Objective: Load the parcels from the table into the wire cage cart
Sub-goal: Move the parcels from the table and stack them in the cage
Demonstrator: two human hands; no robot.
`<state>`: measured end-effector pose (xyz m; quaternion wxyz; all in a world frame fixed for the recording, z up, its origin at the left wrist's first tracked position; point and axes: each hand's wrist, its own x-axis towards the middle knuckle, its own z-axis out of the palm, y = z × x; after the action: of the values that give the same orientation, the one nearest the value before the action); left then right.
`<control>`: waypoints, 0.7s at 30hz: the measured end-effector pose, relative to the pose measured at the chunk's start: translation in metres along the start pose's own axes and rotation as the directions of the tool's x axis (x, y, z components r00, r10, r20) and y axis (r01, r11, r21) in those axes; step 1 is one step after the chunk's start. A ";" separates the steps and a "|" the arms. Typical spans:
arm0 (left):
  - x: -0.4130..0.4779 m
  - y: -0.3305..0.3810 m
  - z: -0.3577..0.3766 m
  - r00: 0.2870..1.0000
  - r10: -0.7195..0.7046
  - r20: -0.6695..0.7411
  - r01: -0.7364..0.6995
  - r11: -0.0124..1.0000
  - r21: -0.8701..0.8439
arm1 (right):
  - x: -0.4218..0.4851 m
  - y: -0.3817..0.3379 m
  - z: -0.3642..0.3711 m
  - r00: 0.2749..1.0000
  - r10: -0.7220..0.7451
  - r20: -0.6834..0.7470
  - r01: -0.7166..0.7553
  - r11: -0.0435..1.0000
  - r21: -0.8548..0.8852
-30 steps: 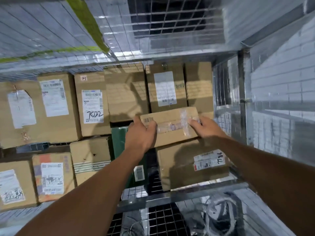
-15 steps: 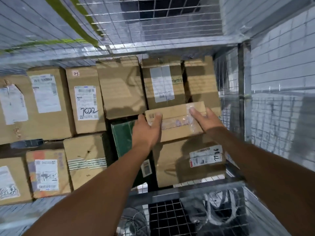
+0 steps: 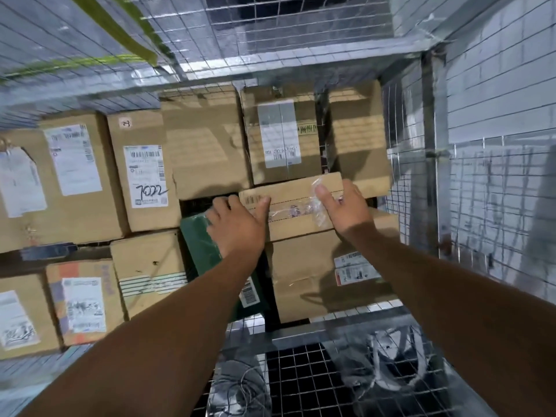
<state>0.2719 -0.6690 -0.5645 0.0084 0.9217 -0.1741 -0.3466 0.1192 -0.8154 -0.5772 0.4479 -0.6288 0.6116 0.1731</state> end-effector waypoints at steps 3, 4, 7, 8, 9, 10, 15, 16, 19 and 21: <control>0.006 0.000 0.009 0.999 0.013 -0.040 -0.010 0.997 0.078 | -0.002 -0.004 0.009 0.995 -0.039 -0.090 0.014 0.963 -0.268; 0.007 0.000 0.012 0.998 0.014 -0.064 -0.008 0.997 0.079 | -0.002 -0.004 0.012 0.989 -0.074 -0.131 0.021 0.929 -0.369; 0.008 0.002 0.016 0.993 0.004 -0.118 0.007 0.995 0.097 | 0.000 -0.003 0.013 0.987 -0.110 -0.120 0.021 0.815 -0.579; 0.008 0.004 0.015 0.992 0.023 -0.123 -0.008 0.994 0.113 | 0.002 -0.004 0.012 0.991 -0.100 -0.090 0.024 0.789 -0.614; 0.009 0.005 0.012 0.991 0.054 -0.126 -0.037 0.990 0.133 | 0.004 -0.004 0.011 0.994 -0.091 -0.061 0.032 0.773 -0.634; 0.010 0.005 0.007 0.988 0.092 -0.128 -0.071 0.985 0.157 | 0.006 -0.004 0.008 0.996 -0.084 -0.039 0.040 0.764 -0.644; 0.021 0.001 -0.024 0.971 0.232 -0.049 -0.211 0.939 0.271 | 0.001 -0.017 -0.008 0.995 -0.104 0.002 0.084 0.795 -0.601; 0.024 0.001 -0.029 0.965 0.257 -0.057 -0.232 0.933 0.275 | -0.001 -0.022 -0.013 0.993 -0.115 0.011 0.099 0.799 -0.593; 0.027 0.002 -0.042 0.937 0.334 -0.101 -0.300 0.919 0.256 | -0.007 -0.037 -0.022 0.992 -0.110 0.070 0.130 0.830 -0.543; 0.029 0.007 -0.045 0.931 0.358 -0.075 -0.327 0.907 0.265 | -0.007 -0.039 -0.023 0.988 -0.109 0.113 0.152 0.845 -0.513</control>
<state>0.3188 -0.6893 -0.5478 -0.0354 0.8899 -0.3743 -0.2582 0.1469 -0.8346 -0.5460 0.2962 -0.7591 0.4796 0.3258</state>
